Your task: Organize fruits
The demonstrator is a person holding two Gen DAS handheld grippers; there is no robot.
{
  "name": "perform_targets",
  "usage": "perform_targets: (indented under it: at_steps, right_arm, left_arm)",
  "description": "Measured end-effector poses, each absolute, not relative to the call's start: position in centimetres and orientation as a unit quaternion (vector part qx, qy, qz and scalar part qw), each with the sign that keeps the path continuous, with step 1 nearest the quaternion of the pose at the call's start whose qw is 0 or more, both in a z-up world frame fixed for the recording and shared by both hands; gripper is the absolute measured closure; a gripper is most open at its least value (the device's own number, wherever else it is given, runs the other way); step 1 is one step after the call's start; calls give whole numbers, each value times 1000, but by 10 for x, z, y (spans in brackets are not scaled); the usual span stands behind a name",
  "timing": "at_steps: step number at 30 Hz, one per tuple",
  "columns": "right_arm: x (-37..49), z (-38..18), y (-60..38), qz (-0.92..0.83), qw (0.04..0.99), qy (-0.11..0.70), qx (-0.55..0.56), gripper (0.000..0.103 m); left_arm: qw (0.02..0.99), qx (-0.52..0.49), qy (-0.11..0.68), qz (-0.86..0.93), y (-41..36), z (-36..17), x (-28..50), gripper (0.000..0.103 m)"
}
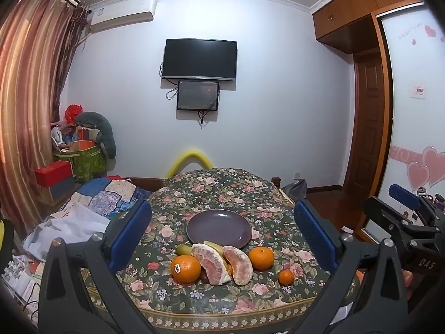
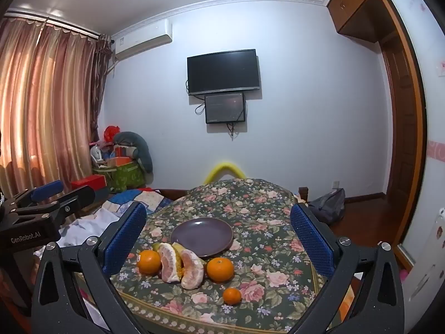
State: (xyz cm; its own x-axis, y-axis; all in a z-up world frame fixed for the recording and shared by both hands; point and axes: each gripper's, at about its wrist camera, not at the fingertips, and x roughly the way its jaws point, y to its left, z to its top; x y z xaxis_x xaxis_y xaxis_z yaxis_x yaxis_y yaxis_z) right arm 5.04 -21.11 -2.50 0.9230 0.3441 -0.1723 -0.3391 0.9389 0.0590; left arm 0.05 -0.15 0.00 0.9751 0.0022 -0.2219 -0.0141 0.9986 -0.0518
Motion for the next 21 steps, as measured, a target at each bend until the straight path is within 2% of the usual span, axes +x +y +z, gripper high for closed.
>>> perform_targets:
  at_steps: [21]
  right_arm:
    - [50,-26,-208,176,980,89,13,0]
  left_arm:
    - [994,-31,109,5,2,0,2,0]
